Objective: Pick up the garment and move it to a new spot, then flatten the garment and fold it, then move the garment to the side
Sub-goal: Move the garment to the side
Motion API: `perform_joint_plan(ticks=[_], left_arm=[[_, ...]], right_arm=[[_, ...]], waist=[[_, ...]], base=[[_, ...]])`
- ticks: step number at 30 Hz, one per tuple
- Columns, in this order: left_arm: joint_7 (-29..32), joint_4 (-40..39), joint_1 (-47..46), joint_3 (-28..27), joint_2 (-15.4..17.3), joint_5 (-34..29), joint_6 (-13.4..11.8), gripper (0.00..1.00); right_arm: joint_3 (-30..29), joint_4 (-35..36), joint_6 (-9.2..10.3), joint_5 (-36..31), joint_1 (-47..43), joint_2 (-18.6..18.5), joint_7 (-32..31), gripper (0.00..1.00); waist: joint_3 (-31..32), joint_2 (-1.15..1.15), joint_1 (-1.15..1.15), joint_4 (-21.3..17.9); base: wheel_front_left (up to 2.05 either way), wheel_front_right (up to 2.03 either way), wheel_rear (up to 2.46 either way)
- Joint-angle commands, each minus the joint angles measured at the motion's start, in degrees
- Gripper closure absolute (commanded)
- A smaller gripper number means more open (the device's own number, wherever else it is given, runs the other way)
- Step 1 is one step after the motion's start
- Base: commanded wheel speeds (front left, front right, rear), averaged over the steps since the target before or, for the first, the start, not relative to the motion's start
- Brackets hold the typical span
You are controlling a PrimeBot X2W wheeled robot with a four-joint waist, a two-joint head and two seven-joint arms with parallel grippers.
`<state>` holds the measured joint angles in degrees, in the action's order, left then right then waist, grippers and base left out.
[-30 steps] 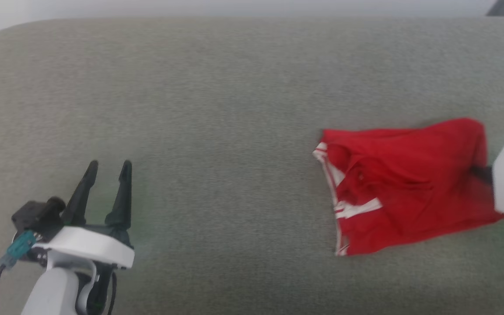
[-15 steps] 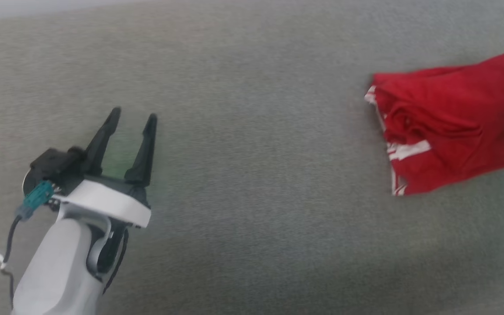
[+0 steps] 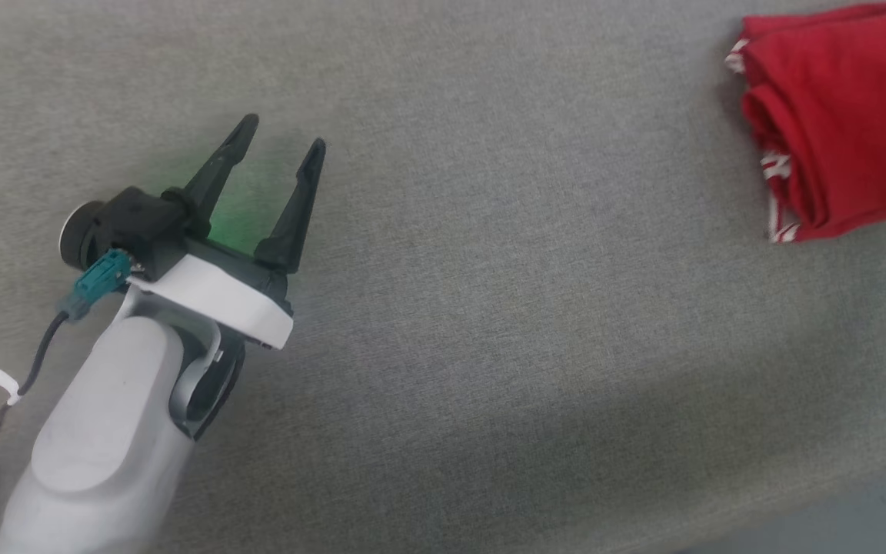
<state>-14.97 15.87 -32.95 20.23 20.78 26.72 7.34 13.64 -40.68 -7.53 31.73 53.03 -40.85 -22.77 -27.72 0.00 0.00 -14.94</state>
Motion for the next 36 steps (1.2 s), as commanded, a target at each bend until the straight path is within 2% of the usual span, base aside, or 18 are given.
perform_joint_plan(ticks=[1,9,15,23,24,26,28,30,36], left_arm=[[-0.3,0.2,-0.9,0.2,0.1,-0.2,0.2,0.00],[-0.3,0.9,-5.1,3.6,0.9,0.6,0.2,0.00],[-0.2,1.6,-6.7,5.0,1.8,1.5,0.1,0.00],[-0.1,2.2,-7.0,5.0,2.7,1.8,0.0,0.00],[-0.1,2.2,-6.9,5.0,2.7,1.8,0.0,0.00],[-0.1,1.9,-6.5,4.7,2.7,2.1,0.0,0.00],[-0.1,1.6,-6.0,4.3,2.6,2.2,0.0,0.00],[-0.1,1.3,-5.8,4.0,2.4,2.3,0.0,0.00],[-0.1,-0.7,-3.4,1.5,1.7,3.4,0.0,0.00]], right_arm=[[0.2,-0.5,0.08,-0.6,0.9,-0.2,1.0,1.00],[0.1,-10.1,0.08,-7.3,6.9,-1.7,11.0,1.00],[-1.7,-18.1,0.08,-9.7,9.4,0.7,14.0,1.00],[-2.0,-24.8,0.08,-11.4,11.5,3.3,16.9,1.00],[-2.0,-25.4,0.08,-11.7,11.9,3.3,17.2,0.90],[-2.3,-26.6,0.08,-11.8,12.5,3.2,17.7,0.53],[-2.3,-27.5,0.08,-12.2,13.2,3.0,18.0,0.03],[-2.4,-27.8,0.08,-12.1,13.5,2.8,18.3,0.00],[-1.4,-27.5,0.08,-11.6,14.2,3.7,19.0,0.00]], waist=[[-1.1,0.00,0.00,-0.8],[-4.7,0.00,0.00,-0.3],[-6.5,0.00,0.00,1.0],[-7.4,0.00,0.00,2.7],[-7.3,0.00,0.00,2.9],[-7.2,0.00,0.00,3.0],[-6.7,0.00,0.00,3.1],[-6.4,0.00,0.00,3.1],[-3.6,0.00,0.00,3.2]], base=[[0.00,0.00,0.00],[0.00,0.00,0.00],[0.00,0.00,0.00],[0.00,0.00,0.00],[0.00,0.00,0.00],[0.00,0.00,0.00],[0.00,0.00,0.00],[0.00,0.00,0.00],[0.00,0.00,0.00]])
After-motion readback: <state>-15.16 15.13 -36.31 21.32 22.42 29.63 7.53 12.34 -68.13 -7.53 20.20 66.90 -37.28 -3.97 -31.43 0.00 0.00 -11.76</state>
